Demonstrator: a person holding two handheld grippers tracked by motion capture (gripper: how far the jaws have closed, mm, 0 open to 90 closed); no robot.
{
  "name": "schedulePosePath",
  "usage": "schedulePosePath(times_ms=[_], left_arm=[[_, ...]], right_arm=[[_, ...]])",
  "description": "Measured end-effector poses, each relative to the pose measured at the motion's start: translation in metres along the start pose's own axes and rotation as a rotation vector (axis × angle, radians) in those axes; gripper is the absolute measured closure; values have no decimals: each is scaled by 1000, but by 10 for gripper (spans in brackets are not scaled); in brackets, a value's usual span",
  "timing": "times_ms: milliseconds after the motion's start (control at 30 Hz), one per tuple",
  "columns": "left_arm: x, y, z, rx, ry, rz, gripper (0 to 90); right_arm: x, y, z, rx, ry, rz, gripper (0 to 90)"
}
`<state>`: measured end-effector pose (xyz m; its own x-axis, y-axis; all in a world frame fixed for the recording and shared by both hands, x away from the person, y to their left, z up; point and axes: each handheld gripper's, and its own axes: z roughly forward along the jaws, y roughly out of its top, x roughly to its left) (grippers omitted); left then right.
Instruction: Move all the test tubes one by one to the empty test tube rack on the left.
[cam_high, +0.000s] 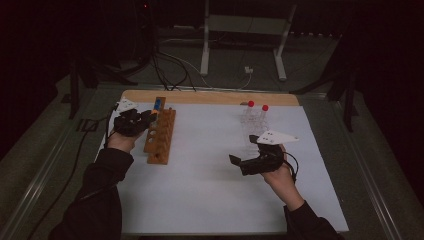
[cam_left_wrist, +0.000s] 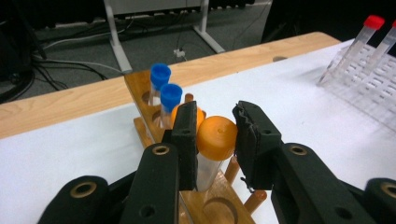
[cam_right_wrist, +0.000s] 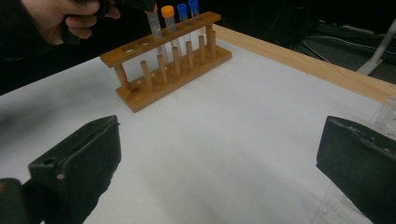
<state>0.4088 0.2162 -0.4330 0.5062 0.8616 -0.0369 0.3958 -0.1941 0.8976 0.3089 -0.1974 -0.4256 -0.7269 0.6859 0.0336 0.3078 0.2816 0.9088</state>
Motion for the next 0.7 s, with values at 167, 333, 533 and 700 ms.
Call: schedulePosePath(times_ms=[167,333,533,700], left_arm=[[1,-3,3,19,4,-4,713],[1,-5,7,45,5,-7,713],[0,-6,7,50,13,-3,711],[-1,-4,4,41,8,11,620]], right_arm=[[0,0,0,0,0,0,0],[0,0,0,3,0,0,0],[0,0,0,3,0,-2,0],[0,1,-1,-6,-2,-5,0]])
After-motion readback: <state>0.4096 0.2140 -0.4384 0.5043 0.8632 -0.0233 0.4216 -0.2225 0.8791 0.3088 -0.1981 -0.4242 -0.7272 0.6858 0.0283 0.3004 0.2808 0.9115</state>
